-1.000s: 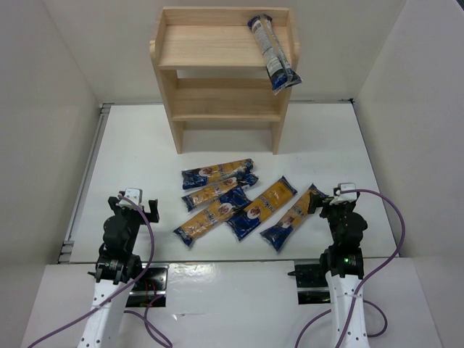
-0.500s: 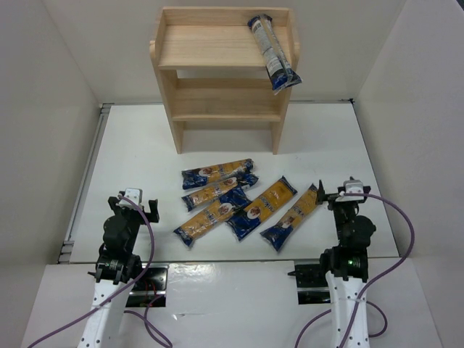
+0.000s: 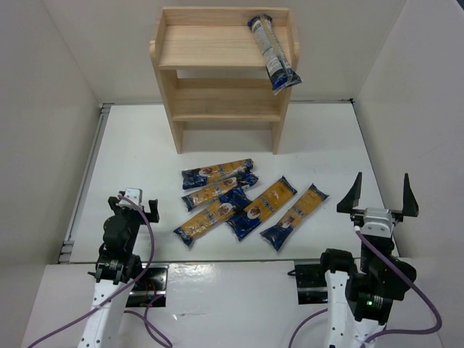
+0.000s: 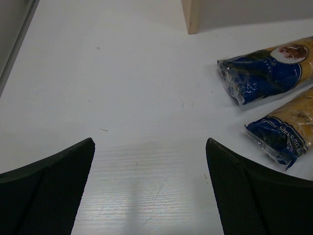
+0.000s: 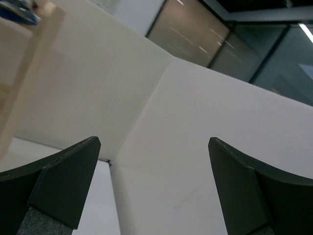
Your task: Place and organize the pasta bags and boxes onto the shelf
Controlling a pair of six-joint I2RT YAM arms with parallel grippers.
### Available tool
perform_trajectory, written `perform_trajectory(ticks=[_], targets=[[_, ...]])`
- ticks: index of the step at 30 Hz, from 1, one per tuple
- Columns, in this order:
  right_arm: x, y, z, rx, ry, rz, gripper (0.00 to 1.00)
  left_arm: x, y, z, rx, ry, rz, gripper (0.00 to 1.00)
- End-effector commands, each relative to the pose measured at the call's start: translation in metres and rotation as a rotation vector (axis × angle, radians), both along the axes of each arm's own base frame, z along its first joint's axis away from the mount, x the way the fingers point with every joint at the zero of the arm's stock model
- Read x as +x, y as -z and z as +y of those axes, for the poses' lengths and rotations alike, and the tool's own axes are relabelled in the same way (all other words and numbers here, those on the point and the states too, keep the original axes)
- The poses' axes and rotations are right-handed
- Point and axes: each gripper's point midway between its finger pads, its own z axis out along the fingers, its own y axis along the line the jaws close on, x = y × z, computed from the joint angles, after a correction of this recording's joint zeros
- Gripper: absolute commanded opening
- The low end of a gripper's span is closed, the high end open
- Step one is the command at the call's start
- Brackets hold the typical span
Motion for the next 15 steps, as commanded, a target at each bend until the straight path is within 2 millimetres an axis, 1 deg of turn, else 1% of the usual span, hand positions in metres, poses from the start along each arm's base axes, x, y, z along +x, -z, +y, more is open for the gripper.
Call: perform_trajectory(ticks=[1,2,3,5,6,7,8,9,10,12,13,15], targets=[[-0.042,-0.007,-0.020,0.047,0.169,-0.059,1.00,0.004,-0.020,-0.002,0.010,0.016,-0.141,1.00],[-0.050,-0.015,-0.022,0.053,0.194,-0.088,1.00,0.004,-0.020,-0.002,0.010,0.016,-0.141,1.00],[-0.048,-0.012,-0.026,0.056,0.220,-0.061,1.00,0.004,-0.020,-0.002,0.010,0.016,-0.141,1.00],[-0.054,-0.016,-0.033,0.075,0.274,-0.053,1.00,0.004,-0.020,-0.002,0.010,0.016,-0.141,1.00],[-0.046,-0.008,-0.036,0.096,0.280,-0.002,1.00,0.004,-0.020,-0.002,0.010,0.016,-0.141,1.00],[-0.049,-0.010,-0.039,0.134,0.291,-0.003,1.00,0.004,-0.020,-0.002,0.010,0.016,-0.141,1.00],[-0.046,-0.008,-0.040,0.155,0.296,0.015,1.00,0.004,-0.020,-0.002,0.010,0.016,-0.141,1.00],[-0.041,-0.002,-0.043,0.183,0.301,0.054,1.00,0.004,-0.020,-0.002,0.010,0.016,-0.141,1.00],[-0.034,-0.002,-0.047,0.245,0.296,0.075,1.00,0.004,-0.020,-0.002,0.010,0.016,-0.141,1.00],[-0.021,0.004,-0.053,0.305,0.296,0.134,1.00,0.004,-0.020,-0.002,0.010,0.016,-0.141,1.00],[-0.008,0.011,-0.056,0.339,0.296,0.204,1.00,0.004,-0.020,-0.002,0.010,0.016,-0.141,1.00],[0.005,0.017,-0.055,0.396,0.265,0.259,1.00,0.004,-0.020,-0.002,0.010,0.016,-0.141,1.00]])
